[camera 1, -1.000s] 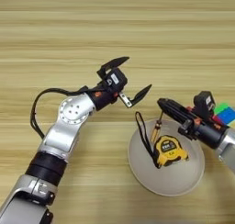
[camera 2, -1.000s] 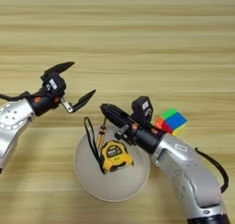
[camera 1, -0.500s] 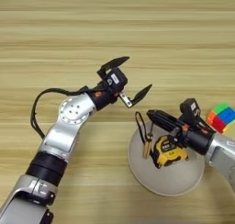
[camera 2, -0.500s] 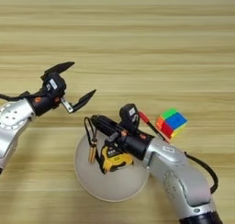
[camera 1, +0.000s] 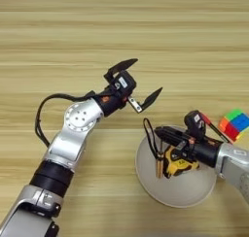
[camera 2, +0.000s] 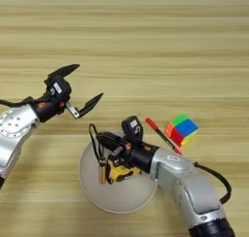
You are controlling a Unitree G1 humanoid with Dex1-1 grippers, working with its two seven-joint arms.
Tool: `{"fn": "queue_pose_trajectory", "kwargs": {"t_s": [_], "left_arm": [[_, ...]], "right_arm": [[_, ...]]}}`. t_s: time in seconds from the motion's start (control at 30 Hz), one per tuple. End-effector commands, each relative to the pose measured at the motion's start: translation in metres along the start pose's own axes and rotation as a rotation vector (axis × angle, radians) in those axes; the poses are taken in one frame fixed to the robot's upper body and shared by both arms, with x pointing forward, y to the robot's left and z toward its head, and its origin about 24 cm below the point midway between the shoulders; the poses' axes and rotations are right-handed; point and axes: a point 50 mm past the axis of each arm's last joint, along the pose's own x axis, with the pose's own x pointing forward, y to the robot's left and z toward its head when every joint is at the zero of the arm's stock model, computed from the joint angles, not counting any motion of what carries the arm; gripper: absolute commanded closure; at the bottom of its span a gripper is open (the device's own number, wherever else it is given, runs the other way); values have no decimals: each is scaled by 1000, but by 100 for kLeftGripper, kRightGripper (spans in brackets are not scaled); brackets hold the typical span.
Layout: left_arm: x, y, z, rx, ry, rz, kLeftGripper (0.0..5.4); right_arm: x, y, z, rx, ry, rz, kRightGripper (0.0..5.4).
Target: Move the objects on the table
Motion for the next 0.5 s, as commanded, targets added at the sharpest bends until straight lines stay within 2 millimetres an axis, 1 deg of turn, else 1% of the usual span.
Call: {"fn": "queue_pose_trajectory", "kwargs": {"t_s": [0.03, 0.27, 0.3, 0.5], "left_arm": [[4, 1, 3, 8, -13, 5, 0], [5, 0, 1, 3, -12, 6, 0], [5, 0, 1, 3, -12, 6, 0], [5, 1, 0, 6, -8, 9, 0]], "right_arm": [[2, -3, -2, -6, 26, -7, 531], [4, -6, -3, -13, 30, -16, 531], [4, -6, -3, -17, 33, -19, 502], [5, -10, -1, -23, 21, -40, 438]]}}
